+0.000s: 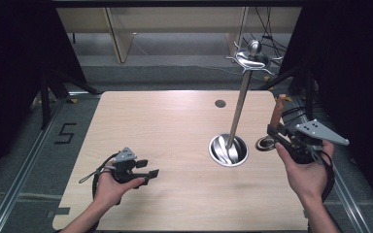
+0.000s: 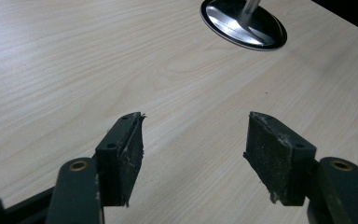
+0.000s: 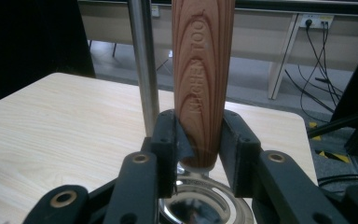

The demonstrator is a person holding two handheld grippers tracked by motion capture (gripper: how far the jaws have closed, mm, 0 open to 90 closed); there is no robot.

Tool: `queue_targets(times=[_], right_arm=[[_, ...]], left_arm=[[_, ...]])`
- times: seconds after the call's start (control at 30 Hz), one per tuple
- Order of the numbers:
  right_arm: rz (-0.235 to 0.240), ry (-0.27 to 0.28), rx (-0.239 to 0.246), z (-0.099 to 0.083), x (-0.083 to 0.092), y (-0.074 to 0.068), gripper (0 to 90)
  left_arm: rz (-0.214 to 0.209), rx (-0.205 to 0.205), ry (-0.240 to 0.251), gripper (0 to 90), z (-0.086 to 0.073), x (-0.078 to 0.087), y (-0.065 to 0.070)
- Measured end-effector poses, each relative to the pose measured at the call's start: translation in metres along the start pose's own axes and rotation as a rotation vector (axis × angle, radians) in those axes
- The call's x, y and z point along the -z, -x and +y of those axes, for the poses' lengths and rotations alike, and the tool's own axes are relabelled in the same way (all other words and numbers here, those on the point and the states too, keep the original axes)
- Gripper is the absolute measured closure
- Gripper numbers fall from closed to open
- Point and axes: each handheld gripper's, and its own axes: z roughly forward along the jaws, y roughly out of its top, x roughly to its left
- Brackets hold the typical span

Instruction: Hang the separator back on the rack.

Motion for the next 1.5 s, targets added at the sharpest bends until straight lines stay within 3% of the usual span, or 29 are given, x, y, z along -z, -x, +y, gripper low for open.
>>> queue_targets(times=[0.03, 0.27, 0.6, 0.67, 0.7, 1.03, 1.13, 1.43, 1.47, 1.5], right_arm=[[0.007, -0.012, -0.018, 0.001, 0.000, -0.002, 69.8], [-0.004, -0.006, 0.003, 0.009, -0.001, -0.004, 69.9], [0.000, 0.003, -0.012, 0.018, -0.002, -0.006, 69.8], [0.003, 0.013, 0.010, 0.020, -0.002, -0.005, 69.9], [0.000, 0.012, -0.008, 0.021, -0.002, -0.006, 69.9], [0.002, 0.030, -0.013, 0.027, -0.002, -0.007, 69.8], [0.006, 0.043, 0.003, 0.029, -0.003, -0.007, 69.8], [0.009, 0.061, -0.012, 0.033, -0.003, -0.011, 69.9], [0.008, 0.069, 0.013, 0.034, -0.003, -0.010, 69.9], [0.009, 0.067, 0.005, 0.034, -0.003, -0.010, 69.9]], left_arm=[[0.000, 0.000, 0.000, 35.9, 0.000, 0.000, 0.000], [-0.002, 0.007, 0.005, 35.9, 0.000, 0.000, 0.000], [-0.002, 0.008, 0.006, 35.9, 0.000, 0.000, 0.000], [0.000, 0.003, 0.002, 35.9, 0.000, 0.000, 0.000], [-0.001, 0.003, 0.003, 35.9, 0.000, 0.000, 0.000], [-0.002, 0.008, 0.007, 35.9, 0.000, 0.000, 0.000], [-0.002, 0.006, 0.007, 35.9, 0.000, 0.000, 0.000], [-0.002, 0.007, 0.007, 35.9, 0.000, 0.000, 0.000], [-0.001, 0.007, 0.008, 35.9, 0.000, 0.000, 0.000], [-0.001, 0.008, 0.008, 35.9, 0.000, 0.000, -0.001]])
